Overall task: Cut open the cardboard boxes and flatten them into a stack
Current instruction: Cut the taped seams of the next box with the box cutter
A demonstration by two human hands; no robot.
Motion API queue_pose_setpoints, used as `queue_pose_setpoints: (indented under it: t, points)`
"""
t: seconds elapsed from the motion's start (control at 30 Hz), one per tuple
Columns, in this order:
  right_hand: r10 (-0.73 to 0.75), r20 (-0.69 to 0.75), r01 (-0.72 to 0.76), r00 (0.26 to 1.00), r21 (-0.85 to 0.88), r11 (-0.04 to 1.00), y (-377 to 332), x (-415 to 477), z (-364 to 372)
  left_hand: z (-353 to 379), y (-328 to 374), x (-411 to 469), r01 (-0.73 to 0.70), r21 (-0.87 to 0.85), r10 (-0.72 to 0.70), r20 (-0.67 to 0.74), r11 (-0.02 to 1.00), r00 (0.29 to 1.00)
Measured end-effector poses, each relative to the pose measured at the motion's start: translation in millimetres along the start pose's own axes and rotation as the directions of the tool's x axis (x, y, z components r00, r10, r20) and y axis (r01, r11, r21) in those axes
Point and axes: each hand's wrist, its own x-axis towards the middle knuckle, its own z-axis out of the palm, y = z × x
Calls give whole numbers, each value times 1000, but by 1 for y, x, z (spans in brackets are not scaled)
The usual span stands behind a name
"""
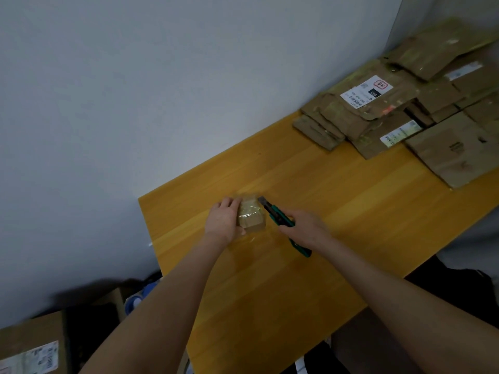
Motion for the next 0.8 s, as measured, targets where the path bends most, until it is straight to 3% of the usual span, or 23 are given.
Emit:
queue_pose_setpoints:
  t: [0.3,0.8]
  points:
    - [-79,126,74,989,46,996,1,4,-21,1,2,-5,-12,16,12,-33,1000,999]
    - [-68,167,83,984,-86,993,0,-13,-21,1,0,-1,-6,10,6,-6,1000,1000]
